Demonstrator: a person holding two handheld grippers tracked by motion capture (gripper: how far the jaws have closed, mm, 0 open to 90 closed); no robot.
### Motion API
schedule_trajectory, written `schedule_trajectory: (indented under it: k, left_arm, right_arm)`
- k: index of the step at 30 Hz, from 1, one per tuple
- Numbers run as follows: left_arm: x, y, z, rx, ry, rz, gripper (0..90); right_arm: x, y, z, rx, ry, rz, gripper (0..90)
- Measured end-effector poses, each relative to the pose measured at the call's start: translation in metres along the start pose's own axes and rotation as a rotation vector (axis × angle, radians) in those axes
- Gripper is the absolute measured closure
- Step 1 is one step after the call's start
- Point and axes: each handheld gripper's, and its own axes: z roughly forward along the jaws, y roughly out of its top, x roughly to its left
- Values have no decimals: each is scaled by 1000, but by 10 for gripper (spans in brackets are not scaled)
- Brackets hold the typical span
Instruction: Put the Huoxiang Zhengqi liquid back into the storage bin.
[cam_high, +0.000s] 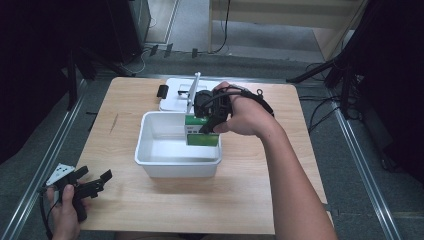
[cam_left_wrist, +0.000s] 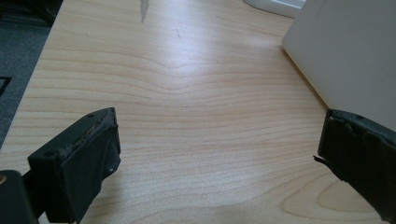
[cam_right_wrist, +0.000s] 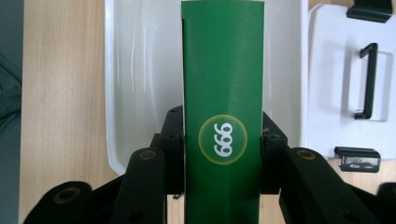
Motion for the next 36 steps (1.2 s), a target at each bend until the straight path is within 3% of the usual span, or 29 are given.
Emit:
schedule_trajectory:
  k: [4, 11, 18, 36]
  left_arm:
    - [0, 0, 0, 0, -1, 0, 0]
    - [0, 0, 0, 0, -1, -1, 0]
    - [0, 0, 0, -2, -1, -2, 0]
    - [0, 0, 0, -2, -2, -4, 0]
  right_arm:
    - [-2, 1, 11, 10, 16, -18, 640]
    - [-4, -1, 28, 35, 29, 4, 639]
    - [-7, -3, 43, 34, 39, -9, 639]
    - [-8, -8, 70, 73, 64, 0, 635]
